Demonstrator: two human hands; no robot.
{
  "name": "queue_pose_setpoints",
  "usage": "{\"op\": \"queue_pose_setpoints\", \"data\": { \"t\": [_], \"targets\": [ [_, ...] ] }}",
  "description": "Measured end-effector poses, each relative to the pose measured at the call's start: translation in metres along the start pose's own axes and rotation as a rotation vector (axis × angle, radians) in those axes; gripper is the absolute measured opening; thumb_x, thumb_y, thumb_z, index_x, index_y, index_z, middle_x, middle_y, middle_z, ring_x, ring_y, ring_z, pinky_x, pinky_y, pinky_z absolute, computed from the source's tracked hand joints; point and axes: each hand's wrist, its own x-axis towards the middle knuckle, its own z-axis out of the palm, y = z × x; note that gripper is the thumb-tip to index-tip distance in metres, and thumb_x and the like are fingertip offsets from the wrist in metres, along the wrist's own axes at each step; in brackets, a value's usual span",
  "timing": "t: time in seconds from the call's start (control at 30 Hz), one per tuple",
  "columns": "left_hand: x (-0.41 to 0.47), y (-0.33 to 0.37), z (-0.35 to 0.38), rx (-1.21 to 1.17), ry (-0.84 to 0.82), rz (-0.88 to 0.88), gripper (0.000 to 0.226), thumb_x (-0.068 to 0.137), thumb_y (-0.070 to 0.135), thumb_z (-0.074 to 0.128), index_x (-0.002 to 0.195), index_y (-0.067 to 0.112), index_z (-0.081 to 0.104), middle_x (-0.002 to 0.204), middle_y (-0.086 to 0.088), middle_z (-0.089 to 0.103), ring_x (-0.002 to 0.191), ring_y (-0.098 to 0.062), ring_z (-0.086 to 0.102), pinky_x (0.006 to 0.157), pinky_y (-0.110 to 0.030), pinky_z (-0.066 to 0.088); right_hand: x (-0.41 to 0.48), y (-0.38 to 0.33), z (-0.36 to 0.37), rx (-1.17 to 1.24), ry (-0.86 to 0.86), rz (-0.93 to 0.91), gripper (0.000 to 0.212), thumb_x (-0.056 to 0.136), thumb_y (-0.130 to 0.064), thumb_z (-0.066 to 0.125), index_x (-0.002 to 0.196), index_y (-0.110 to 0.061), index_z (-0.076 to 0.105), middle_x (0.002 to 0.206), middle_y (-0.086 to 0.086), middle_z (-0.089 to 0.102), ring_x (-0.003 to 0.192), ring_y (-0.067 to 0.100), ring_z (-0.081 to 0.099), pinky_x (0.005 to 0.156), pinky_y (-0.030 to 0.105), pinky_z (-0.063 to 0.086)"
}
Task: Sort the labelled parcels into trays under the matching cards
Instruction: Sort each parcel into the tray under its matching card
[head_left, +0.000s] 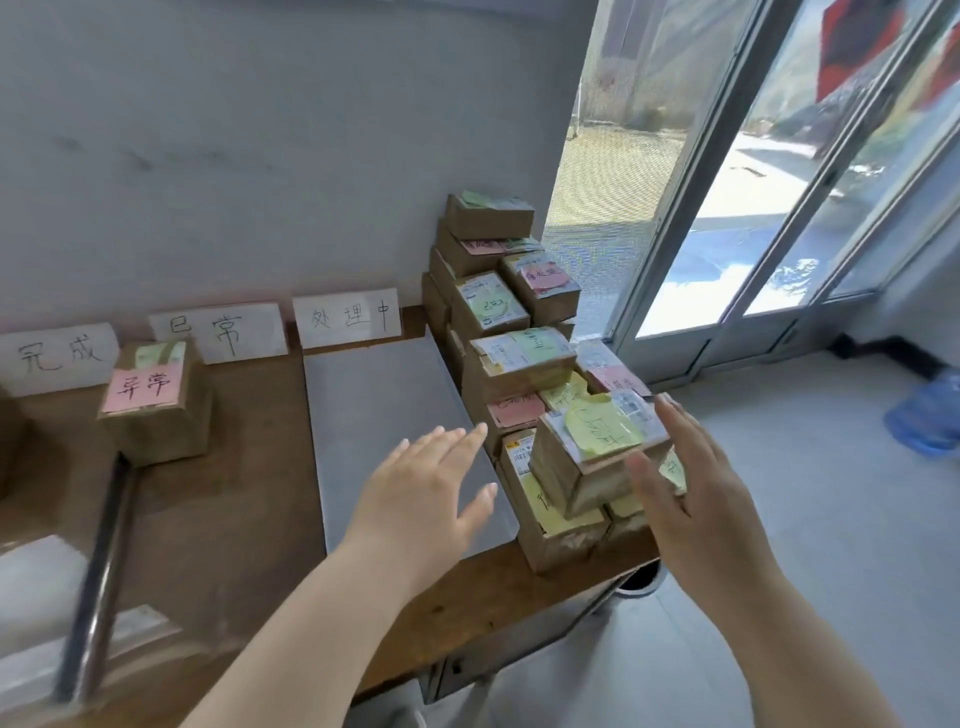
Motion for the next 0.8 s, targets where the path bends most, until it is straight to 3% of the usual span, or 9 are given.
{"op": "queue_pose_setpoints", "data": {
  "t": [0.2,0.3,0.37,0.53,0.6,0.63,0.73,0.8],
  "targets": [
    [0.059,0.012,0.013,-0.172,-0.083,0.089,0.067,0.094,0.057,0.035,0.150,0.038,0.002,0.157,0.016,0.012,0.144,-0.003,0.008,0.115,-0.024,0.007,0.061,0.038,-0.003,-0.029,-0.050,0.175,0.054,0.096,-0.031,0.047,0.147,-0.024,0.030,0.146,0.002,0.041,0.125,0.018,0.043,0.088,0.024,0.034],
    [0.081,0.025,0.028,-0.253,-0.174,0.136,0.079,0.086,0.067,0.041,0.148,0.043,-0.002,0.158,0.018,0.003,0.144,-0.003,0.002,0.117,-0.030,0.011,0.079,0.051,0.007,-0.025,-0.068,0.226,0.052,0.097,-0.031,0.045,0.146,-0.024,0.031,0.141,0.004,0.045,0.105,0.007,0.041,0.065,0.007,0.036],
    [0.092,0.033,0.037,-0.297,-0.227,0.145,0.086,0.081,0.071,0.046,0.147,0.046,-0.004,0.157,0.020,-0.001,0.144,-0.003,-0.001,0.119,-0.036,0.011,0.084,0.058,0.014,-0.015,-0.070,0.243,0.051,0.097,-0.030,0.045,0.146,-0.022,0.033,0.137,0.004,0.048,0.102,0.005,0.039,0.059,0.001,0.038],
    [0.104,0.048,0.057,-0.177,-0.259,0.229,0.099,0.074,0.072,0.056,0.144,0.049,-0.008,0.155,0.019,-0.006,0.143,-0.007,-0.006,0.119,-0.038,0.007,0.090,0.081,0.026,0.081,-0.087,0.270,0.050,0.095,-0.036,0.046,0.143,-0.024,0.038,0.121,-0.001,0.055,0.103,0.011,0.054,0.067,0.019,0.050],
    [0.104,0.051,0.063,-0.234,-0.241,0.195,0.096,0.075,0.065,0.061,0.144,0.050,-0.004,0.152,0.020,-0.001,0.141,-0.005,-0.003,0.118,-0.037,0.015,0.092,0.087,0.025,0.111,-0.112,0.280,0.050,0.094,-0.039,0.046,0.142,-0.027,0.038,0.124,0.001,0.057,0.107,0.015,0.057,0.075,0.031,0.056],
    [0.104,0.052,0.064,-0.292,-0.215,0.170,0.093,0.076,0.060,0.064,0.145,0.051,0.001,0.150,0.020,0.005,0.139,-0.004,0.002,0.116,-0.035,0.022,0.094,0.089,0.022,0.145,-0.121,0.277,0.049,0.094,-0.038,0.046,0.141,-0.028,0.039,0.124,0.000,0.058,0.106,0.015,0.058,0.075,0.031,0.057],
    [0.108,0.059,0.067,-0.500,-0.077,0.069,0.080,0.080,0.044,0.069,0.139,0.056,0.017,0.137,0.019,0.027,0.126,0.004,0.025,0.102,-0.016,0.036,0.104,0.091,0.012,0.293,-0.149,0.233,0.041,0.095,-0.030,0.048,0.136,-0.030,0.044,0.115,-0.011,0.057,0.095,0.001,0.059,0.058,0.009,0.049],
    [0.109,0.067,0.068,-0.551,-0.006,0.005,0.076,0.081,0.038,0.069,0.135,0.061,0.020,0.129,0.023,0.032,0.118,0.007,0.033,0.093,-0.009,0.037,0.110,0.092,0.006,0.305,-0.197,0.172,0.036,0.095,-0.029,0.049,0.130,-0.035,0.045,0.107,-0.023,0.055,0.088,-0.010,0.055,0.060,0.005,0.047]
  ]
}}
